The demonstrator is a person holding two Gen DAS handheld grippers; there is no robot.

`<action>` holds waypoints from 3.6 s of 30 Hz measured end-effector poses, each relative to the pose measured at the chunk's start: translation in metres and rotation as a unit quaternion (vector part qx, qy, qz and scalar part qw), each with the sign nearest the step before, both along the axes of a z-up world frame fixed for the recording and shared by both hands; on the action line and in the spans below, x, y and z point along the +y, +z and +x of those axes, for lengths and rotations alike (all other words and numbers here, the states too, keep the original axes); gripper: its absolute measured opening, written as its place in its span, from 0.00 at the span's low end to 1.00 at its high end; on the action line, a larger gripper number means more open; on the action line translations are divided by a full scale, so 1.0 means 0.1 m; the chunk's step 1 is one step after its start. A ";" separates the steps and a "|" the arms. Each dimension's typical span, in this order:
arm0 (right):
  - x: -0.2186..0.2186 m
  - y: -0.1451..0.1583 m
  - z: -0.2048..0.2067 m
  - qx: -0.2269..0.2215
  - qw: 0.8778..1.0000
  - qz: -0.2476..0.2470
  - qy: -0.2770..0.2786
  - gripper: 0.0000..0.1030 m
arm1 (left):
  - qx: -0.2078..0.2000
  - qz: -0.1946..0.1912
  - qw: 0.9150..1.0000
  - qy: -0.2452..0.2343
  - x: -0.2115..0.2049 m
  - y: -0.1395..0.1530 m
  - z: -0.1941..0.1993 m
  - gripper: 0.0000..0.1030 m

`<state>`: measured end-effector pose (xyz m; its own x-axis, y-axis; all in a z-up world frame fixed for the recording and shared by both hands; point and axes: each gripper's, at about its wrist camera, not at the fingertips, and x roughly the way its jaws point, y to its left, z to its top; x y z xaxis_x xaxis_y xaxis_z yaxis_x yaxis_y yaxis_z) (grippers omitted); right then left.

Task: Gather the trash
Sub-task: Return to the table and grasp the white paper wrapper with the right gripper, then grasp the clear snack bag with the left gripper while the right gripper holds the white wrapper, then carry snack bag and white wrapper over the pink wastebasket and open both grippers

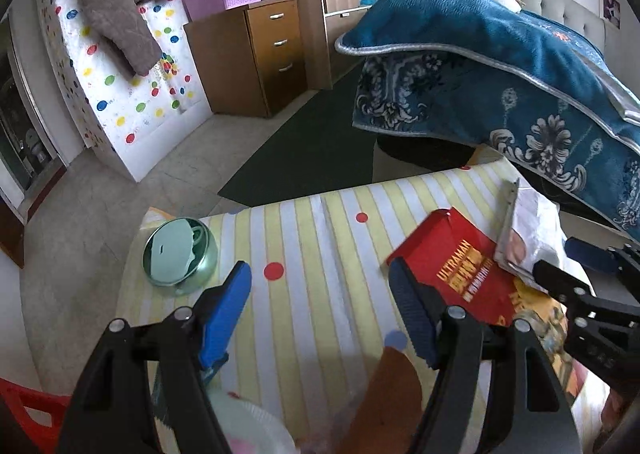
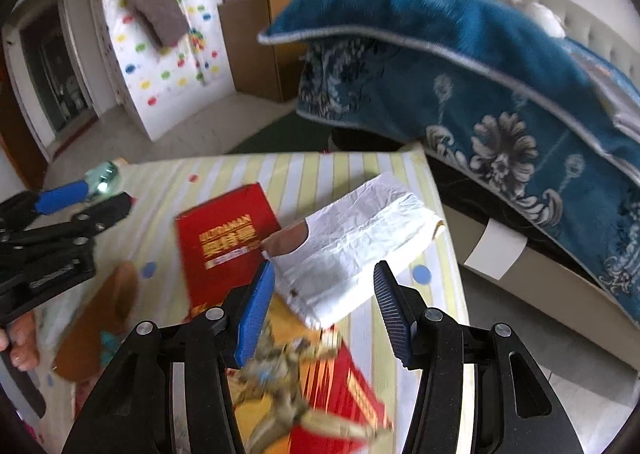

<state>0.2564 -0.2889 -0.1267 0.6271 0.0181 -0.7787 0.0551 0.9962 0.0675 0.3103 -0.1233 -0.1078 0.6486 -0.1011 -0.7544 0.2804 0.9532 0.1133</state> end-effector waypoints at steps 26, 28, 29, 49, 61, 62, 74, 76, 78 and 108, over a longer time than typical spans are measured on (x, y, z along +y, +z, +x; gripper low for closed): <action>0.64 0.28 -1.43 -0.028 0.997 0.008 0.075 0.04 | -0.004 -0.017 1.000 0.007 0.64 0.26 -1.37 0.67; 0.62 0.48 -1.68 -0.058 0.996 -0.002 0.067 0.04 | -0.006 -0.018 1.000 0.010 0.72 0.27 -1.54 0.67; 0.61 0.51 -1.74 -0.063 0.996 -0.003 0.066 0.04 | -0.005 -0.022 1.000 0.010 0.75 0.27 -1.61 0.67; 0.23 0.82 -3.03 -0.111 0.994 0.011 0.018 0.04 | 0.077 -0.002 0.993 -0.088 0.28 -0.28 -2.63 0.82; 0.13 0.76 -3.32 -0.107 0.994 0.014 0.001 0.04 | 0.060 0.003 0.993 -0.101 0.22 -0.29 -2.79 0.12; 0.12 0.75 -3.33 -0.106 0.994 0.016 -0.001 0.04 | 0.060 -0.005 0.993 -0.105 0.21 -0.26 -2.81 0.10; -0.05 0.89 -3.57 -0.134 0.991 0.011 -0.024 0.04 | -0.041 -0.111 0.983 -0.137 0.21 0.74 -3.08 0.09; -0.10 0.91 -3.62 -0.135 0.990 0.007 -0.033 0.04 | -0.046 -0.117 0.980 -0.156 0.07 0.82 -3.13 0.09; -0.20 0.90 -3.71 -0.133 0.990 0.001 -0.048 0.04 | -0.053 -0.118 0.976 -0.175 -0.11 0.85 -3.19 0.09; -1.74 0.03 -4.56 -0.046 0.969 0.043 -0.239 0.05 | 0.018 -0.074 0.922 -0.379 -2.53 0.06 -3.85 0.20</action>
<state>-0.1993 -0.4630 -0.1233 0.6461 -0.2292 -0.7281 0.4981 0.8494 0.1746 -0.0747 -0.3763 -0.1019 0.3249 -0.6186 -0.7154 0.8733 0.4865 -0.0240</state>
